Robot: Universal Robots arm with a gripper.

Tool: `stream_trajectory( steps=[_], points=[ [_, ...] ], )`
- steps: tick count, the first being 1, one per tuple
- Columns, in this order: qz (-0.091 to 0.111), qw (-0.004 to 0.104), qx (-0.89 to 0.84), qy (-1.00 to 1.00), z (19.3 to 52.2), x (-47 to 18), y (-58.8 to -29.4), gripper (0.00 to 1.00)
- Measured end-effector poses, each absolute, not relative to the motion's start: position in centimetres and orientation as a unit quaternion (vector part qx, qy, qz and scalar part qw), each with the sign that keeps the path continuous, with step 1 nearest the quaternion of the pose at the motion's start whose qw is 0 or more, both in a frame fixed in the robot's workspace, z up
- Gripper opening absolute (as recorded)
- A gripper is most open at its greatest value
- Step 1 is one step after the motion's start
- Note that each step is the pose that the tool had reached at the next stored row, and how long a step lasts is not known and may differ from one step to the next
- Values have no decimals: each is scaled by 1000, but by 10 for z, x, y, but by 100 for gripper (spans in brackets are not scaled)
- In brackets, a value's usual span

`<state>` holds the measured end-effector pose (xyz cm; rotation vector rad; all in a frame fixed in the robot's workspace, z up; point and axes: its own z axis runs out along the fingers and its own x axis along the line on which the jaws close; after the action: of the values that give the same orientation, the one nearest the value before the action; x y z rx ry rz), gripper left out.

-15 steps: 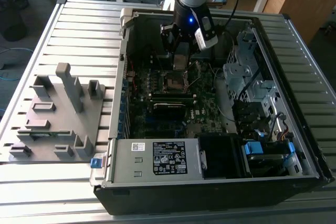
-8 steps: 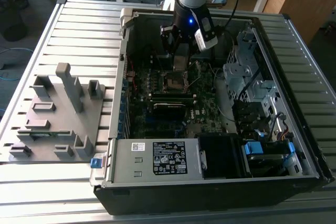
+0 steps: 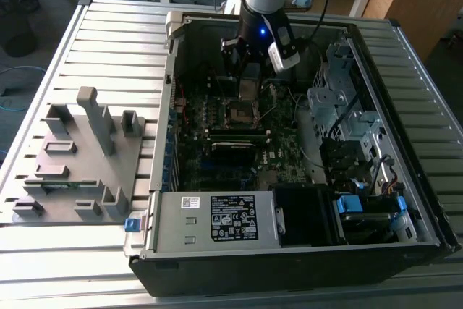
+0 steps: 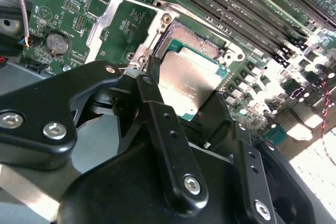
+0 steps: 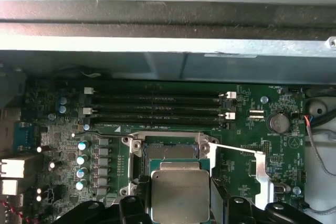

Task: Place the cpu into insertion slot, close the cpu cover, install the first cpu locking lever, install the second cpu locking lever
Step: 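Place the cpu into insertion slot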

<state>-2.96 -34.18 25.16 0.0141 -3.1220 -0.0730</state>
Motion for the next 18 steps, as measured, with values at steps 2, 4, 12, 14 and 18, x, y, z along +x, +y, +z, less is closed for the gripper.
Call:
stream_trajectory(
  steps=[2,4,12,14,18],
  points=[
    [-23,9,5,-1000,250,-30,-342,54],
    [-23,9,5,-1000,248,-30,-341,54],
    [-21,9,5,-1000,243,-31,-337,54],
    [-21,9,5,-1000,242,-31,-336,54],
    [-21,9,5,-1000,241,-31,-336,54]
  ],
)
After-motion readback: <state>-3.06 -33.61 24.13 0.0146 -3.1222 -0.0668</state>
